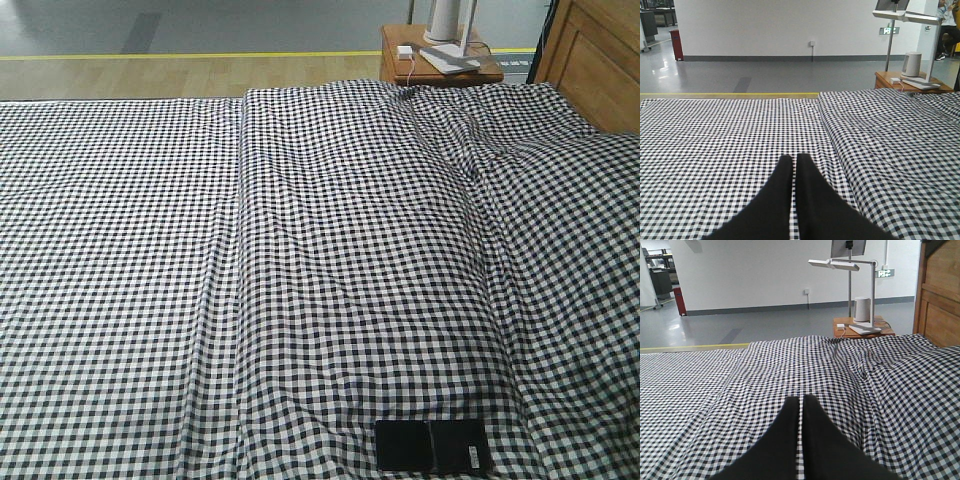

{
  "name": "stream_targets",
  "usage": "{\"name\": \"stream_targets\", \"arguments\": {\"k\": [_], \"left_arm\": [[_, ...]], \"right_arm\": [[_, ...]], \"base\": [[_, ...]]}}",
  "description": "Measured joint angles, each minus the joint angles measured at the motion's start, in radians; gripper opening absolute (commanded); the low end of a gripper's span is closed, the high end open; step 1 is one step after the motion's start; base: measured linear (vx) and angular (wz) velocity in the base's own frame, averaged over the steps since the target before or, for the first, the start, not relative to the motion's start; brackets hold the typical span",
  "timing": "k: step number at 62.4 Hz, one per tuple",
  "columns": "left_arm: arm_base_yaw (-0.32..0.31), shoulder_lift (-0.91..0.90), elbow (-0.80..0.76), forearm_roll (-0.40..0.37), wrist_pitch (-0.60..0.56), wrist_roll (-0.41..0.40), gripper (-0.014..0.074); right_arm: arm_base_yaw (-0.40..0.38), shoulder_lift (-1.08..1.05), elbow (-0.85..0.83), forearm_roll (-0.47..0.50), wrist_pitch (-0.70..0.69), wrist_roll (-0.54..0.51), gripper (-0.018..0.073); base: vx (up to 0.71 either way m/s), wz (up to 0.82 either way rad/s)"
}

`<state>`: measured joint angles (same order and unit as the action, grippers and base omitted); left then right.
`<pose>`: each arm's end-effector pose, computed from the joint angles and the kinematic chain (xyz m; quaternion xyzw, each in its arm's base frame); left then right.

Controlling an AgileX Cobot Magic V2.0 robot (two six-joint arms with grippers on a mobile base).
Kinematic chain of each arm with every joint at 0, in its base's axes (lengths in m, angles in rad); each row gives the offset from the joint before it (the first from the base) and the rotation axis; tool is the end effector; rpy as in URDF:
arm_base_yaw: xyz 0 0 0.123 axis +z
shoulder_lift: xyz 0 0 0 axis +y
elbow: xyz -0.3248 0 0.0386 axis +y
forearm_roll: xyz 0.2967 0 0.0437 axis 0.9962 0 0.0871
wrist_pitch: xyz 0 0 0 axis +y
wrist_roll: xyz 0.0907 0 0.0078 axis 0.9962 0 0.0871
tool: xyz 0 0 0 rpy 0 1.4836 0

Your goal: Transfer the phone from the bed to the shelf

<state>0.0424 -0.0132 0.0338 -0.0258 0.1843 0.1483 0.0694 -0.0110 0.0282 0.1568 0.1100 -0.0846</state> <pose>0.0626 0.0022 0.1841 0.0317 0.7468 0.0531 0.6622 0.0629 0.0060 0.1930 -0.0053 0.7206 0.0549 0.6911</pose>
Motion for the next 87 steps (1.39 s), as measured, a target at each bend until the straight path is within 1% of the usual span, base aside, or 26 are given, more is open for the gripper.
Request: {"name": "stream_targets", "arguments": {"k": [5,11,15,25,34,41,50,56,66,77,84,87], "left_arm": [[0.000,0.000,0.000,0.000,0.000,0.000,0.0001],[0.000,0.000,0.000,0.000,0.000,0.000,0.0001],[0.000,0.000,0.000,0.000,0.000,0.000,0.0001],[0.000,0.000,0.000,0.000,0.000,0.000,0.0001],[0.000,0.000,0.000,0.000,0.000,0.000,0.0001],[0.000,0.000,0.000,0.000,0.000,0.000,0.0001],[0.000,0.000,0.000,0.000,0.000,0.000,0.0001],[0.000,0.000,0.000,0.000,0.000,0.000,0.0001],[0.000,0.000,0.000,0.000,0.000,0.000,0.0001],[0.000,0.000,0.000,0.000,0.000,0.000,0.0001],[0.000,0.000,0.000,0.000,0.000,0.000,0.0001],[0.000,0.000,0.000,0.000,0.000,0.000,0.0001]], "right_arm": [[0.000,0.000,0.000,0.000,-0.023,0.001,-0.0006],[0.000,0.000,0.000,0.000,-0.093,0.001,-0.0006],[0.000,0.000,0.000,0.000,-0.159,0.001,-0.0006],[0.000,0.000,-0.004,0.000,-0.401,0.001,-0.0006],[0.000,0.000,-0.093,0.000,-0.428,0.001,-0.0006],[0.000,0.013,-0.226,0.001,-0.411,0.001,-0.0006],[0.000,0.101,-0.418,0.001,-0.343,0.001,-0.0006],[0.000,0.194,-0.546,0.001,-0.263,0.001,-0.0006],[0.000,0.372,-0.721,-0.002,-0.062,-0.009,-0.0006],[0.000,0.559,-0.809,-0.006,0.168,-0.081,-0.0001],[0.000,0.663,-0.816,-0.007,0.285,-0.092,0.0015],[0.000,0.702,-0.816,-0.007,0.332,-0.093,0.0036]], "base": [[0.00,0.00],[0.00,0.00],[0.00,0.00],[0.00,0.00],[0.00,0.00],[0.00,0.00],[0.00,0.00],[0.00,0.00],[0.00,0.00],[0.00,0.00],[0.00,0.00],[0.00,0.00]]}}
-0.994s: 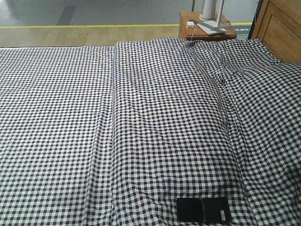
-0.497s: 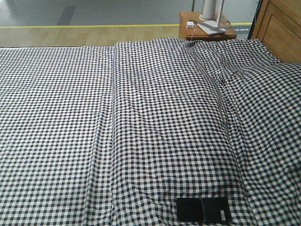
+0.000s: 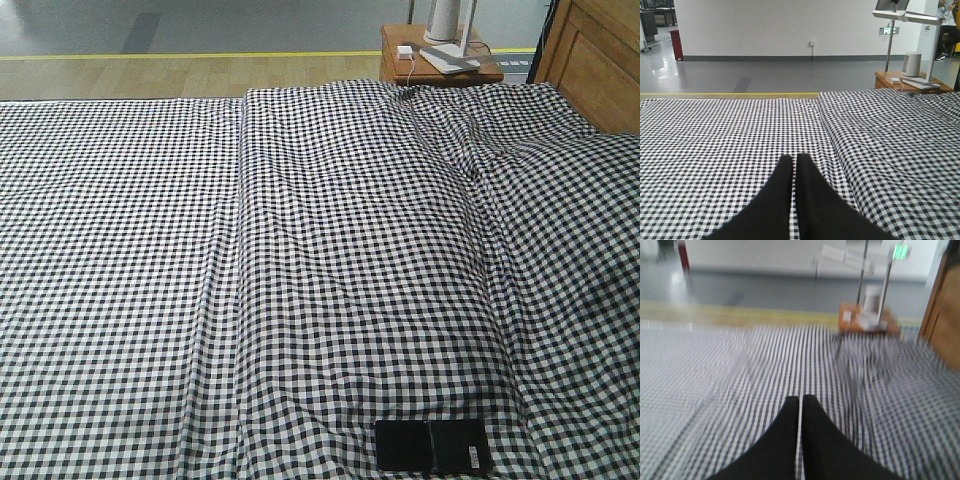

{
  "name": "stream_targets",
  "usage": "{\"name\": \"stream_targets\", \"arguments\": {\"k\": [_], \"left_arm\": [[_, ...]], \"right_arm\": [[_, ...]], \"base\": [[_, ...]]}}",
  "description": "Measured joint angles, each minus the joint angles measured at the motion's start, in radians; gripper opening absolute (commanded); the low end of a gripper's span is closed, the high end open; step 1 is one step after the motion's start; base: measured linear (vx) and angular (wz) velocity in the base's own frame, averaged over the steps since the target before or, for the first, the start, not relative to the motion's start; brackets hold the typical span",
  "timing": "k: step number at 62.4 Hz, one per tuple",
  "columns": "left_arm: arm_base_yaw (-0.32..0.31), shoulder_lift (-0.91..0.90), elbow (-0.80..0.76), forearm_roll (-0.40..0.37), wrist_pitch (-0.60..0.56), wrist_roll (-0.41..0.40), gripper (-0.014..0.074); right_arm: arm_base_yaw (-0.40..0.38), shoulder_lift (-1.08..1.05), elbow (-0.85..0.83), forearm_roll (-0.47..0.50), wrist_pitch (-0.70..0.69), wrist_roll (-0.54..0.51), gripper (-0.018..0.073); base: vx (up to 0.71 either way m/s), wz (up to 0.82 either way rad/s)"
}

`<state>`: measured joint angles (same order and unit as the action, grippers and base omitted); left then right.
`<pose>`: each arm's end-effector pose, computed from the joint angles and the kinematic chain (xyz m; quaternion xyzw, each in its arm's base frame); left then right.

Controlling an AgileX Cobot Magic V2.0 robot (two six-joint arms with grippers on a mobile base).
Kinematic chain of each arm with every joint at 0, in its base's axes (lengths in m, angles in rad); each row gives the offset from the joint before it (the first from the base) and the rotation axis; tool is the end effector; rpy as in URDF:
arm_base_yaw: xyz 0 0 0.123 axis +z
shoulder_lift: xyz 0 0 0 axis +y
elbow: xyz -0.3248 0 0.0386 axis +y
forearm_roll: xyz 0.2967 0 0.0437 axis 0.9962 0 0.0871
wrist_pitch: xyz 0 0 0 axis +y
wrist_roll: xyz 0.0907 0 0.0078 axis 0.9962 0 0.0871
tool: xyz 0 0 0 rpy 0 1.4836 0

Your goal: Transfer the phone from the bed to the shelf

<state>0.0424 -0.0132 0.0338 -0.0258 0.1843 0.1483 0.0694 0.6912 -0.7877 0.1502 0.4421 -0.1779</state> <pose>0.0626 0.0022 0.1841 0.0317 0.7468 0.0531 0.6622 0.1526 0.0165 0.4089 -0.0636 0.7883 0.0337 0.6111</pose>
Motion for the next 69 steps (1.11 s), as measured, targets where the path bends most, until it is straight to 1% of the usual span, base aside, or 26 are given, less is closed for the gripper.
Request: {"name": "stream_targets", "arguments": {"k": [5,11,15,18,25,27,32,43,52,60,69], "left_arm": [[0.000,0.000,0.000,0.000,0.000,0.000,0.0001],[0.000,0.000,0.000,0.000,0.000,0.000,0.0001],[0.000,0.000,0.000,0.000,0.000,0.000,0.0001],[0.000,0.000,0.000,0.000,0.000,0.000,0.0001],[0.000,0.000,0.000,0.000,0.000,0.000,0.0001],[0.000,0.000,0.000,0.000,0.000,0.000,0.0001],[0.000,0.000,0.000,0.000,0.000,0.000,0.0001],[0.000,0.000,0.000,0.000,0.000,0.000,0.0001],[0.000,0.000,0.000,0.000,0.000,0.000,0.0001],[0.000,0.000,0.000,0.000,0.000,0.000,0.0001],[0.000,0.000,0.000,0.000,0.000,0.000,0.0001]], "right_arm": [[0.000,0.052,0.000,0.000,0.072,-0.002,0.0083],[0.000,0.104,0.000,-0.001,0.140,-0.004,0.0186],[0.000,0.128,0.000,-0.003,0.174,-0.005,0.0289],[0.000,0.138,0.000,-0.003,0.189,-0.005,0.0382],[0.000,0.144,0.000,-0.003,0.197,-0.005,0.0579],[0.000,0.144,0.000,-0.003,0.196,-0.005,0.0629],[0.000,0.144,0.000,-0.003,0.190,0.000,0.0723],[0.000,0.144,0.000,-0.003,0.176,0.043,0.0719],[0.000,0.144,-0.014,-0.003,0.197,0.110,0.0713],[0.000,0.162,-0.077,-0.005,0.274,0.178,0.0704],[0.000,0.218,-0.172,-0.008,0.356,0.222,0.0692]], "base": [[0.00,0.00],[0.00,0.00],[0.00,0.00],[0.00,0.00],[0.00,0.00],[0.00,0.00],[0.00,0.00],[0.00,0.00],[0.00,0.00],[0.00,0.00],[0.00,0.00]]}}
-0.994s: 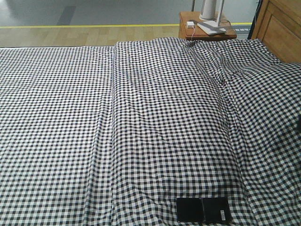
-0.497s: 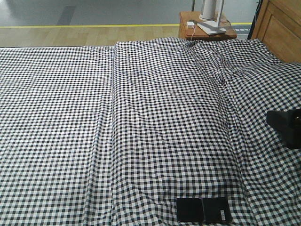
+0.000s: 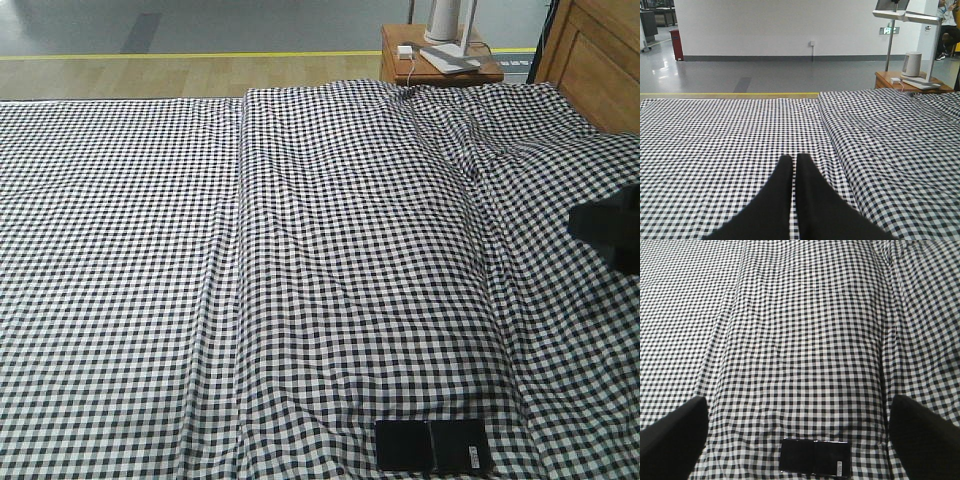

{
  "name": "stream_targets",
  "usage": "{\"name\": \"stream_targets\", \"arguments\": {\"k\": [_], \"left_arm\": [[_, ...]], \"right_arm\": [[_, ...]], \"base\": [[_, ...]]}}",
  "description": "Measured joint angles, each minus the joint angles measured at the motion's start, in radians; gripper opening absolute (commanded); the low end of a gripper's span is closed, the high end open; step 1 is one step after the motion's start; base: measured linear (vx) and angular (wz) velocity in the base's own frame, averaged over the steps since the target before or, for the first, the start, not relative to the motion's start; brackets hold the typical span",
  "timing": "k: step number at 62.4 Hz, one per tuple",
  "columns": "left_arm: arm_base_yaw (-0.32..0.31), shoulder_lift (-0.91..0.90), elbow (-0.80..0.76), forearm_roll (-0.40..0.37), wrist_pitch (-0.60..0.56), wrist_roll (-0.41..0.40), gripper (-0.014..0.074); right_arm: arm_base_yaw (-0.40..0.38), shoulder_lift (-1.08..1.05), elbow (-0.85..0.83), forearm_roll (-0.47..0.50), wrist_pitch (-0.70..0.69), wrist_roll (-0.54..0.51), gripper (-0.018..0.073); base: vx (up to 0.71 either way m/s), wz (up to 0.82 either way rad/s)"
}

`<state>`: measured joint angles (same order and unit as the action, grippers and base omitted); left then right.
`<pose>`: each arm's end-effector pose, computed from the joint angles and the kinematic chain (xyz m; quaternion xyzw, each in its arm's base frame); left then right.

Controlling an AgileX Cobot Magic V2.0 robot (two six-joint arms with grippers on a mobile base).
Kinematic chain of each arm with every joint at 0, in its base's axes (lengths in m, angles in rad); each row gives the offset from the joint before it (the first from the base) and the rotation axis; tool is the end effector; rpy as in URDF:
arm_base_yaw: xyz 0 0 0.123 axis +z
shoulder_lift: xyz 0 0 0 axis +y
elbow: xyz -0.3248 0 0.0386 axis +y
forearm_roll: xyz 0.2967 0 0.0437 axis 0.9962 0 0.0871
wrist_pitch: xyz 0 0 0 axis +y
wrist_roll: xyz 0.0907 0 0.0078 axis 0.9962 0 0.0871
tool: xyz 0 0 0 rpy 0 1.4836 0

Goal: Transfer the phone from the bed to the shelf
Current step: 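Lower the right gripper toward the black phone on the bed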

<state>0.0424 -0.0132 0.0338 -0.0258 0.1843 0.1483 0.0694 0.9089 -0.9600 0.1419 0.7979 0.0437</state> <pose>0.0626 0.0022 0.1841 0.0317 0.7468 0.0531 0.6622 0.1956 0.0228 0.4065 0.0106 0.8959 0.0921 0.4344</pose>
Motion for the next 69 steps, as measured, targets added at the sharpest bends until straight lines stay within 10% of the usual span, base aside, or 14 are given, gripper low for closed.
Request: {"name": "stream_targets", "arguments": {"k": [17,40,69], "left_arm": [[0.000,0.000,0.000,0.000,0.000,0.000,0.0001],[0.000,0.000,0.000,0.000,0.000,0.000,0.0001],[0.000,0.000,0.000,0.000,0.000,0.000,0.0001]], "right_arm": [[-0.122,0.129,-0.098,0.024,0.100,-0.019,0.0676],[-0.421,0.438,-0.100,0.377,0.188,-0.442,0.0649],[-0.455,0.927,-0.131,0.457,0.154,-0.748,0.0636]], "base": [[0.00,0.00],[0.00,0.00],[0.00,0.00]]}}
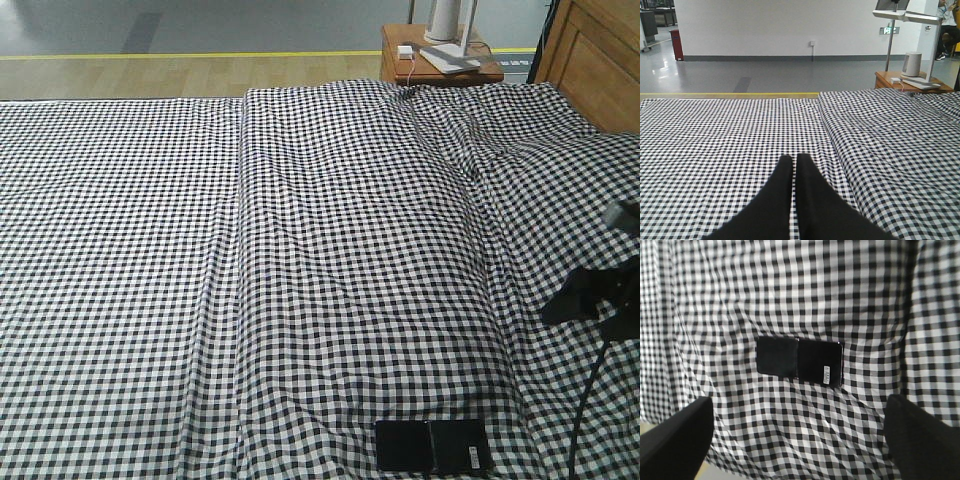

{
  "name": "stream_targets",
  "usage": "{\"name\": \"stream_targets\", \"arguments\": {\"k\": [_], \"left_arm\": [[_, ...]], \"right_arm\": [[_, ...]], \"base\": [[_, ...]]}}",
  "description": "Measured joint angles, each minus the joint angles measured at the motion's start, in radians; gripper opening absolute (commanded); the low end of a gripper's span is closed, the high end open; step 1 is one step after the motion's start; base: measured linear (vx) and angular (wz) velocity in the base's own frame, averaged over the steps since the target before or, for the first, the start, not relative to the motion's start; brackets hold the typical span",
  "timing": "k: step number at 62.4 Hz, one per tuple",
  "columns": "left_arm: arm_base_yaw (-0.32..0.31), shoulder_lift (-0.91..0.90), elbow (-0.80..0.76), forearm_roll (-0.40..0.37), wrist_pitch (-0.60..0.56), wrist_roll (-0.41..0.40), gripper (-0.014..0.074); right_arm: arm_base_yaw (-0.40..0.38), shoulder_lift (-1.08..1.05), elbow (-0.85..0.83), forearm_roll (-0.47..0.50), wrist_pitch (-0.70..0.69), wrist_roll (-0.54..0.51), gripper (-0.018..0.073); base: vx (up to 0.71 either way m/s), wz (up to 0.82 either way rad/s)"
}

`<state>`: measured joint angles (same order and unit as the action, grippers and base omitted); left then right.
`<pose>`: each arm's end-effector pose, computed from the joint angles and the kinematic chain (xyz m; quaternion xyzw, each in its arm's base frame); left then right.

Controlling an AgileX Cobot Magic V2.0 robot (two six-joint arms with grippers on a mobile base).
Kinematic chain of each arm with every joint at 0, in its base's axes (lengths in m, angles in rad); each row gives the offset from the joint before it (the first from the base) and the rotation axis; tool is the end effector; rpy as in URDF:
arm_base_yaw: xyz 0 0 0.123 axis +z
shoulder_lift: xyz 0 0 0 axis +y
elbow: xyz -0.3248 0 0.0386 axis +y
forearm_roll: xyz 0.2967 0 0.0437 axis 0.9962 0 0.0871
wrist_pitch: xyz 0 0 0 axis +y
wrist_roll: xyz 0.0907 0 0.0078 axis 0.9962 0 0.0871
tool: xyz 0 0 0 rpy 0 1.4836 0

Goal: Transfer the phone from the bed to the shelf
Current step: 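Lower the right gripper toward the black phone on the bed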

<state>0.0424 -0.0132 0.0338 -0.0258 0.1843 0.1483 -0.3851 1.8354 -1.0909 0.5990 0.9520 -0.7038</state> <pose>0.0626 0.0022 0.1841 0.0317 0.7468 0.0531 0.6622 0.3626 -0.1018 0.1768 0.0219 0.9711 0.2123 0.1070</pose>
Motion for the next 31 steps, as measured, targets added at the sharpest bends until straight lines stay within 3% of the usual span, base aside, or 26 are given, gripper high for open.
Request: {"name": "stream_targets", "arguments": {"k": [13,31], "left_arm": [[0.000,0.000,0.000,0.000,0.000,0.000,0.0001],[0.000,0.000,0.000,0.000,0.000,0.000,0.0001]], "right_arm": [[0.000,0.230,-0.086,0.065,0.024,-0.111,0.0634],[0.000,0.461,-0.154,0.081,0.068,-0.215,0.0622]], "base": [[0.00,0.00],[0.00,0.00]]}}
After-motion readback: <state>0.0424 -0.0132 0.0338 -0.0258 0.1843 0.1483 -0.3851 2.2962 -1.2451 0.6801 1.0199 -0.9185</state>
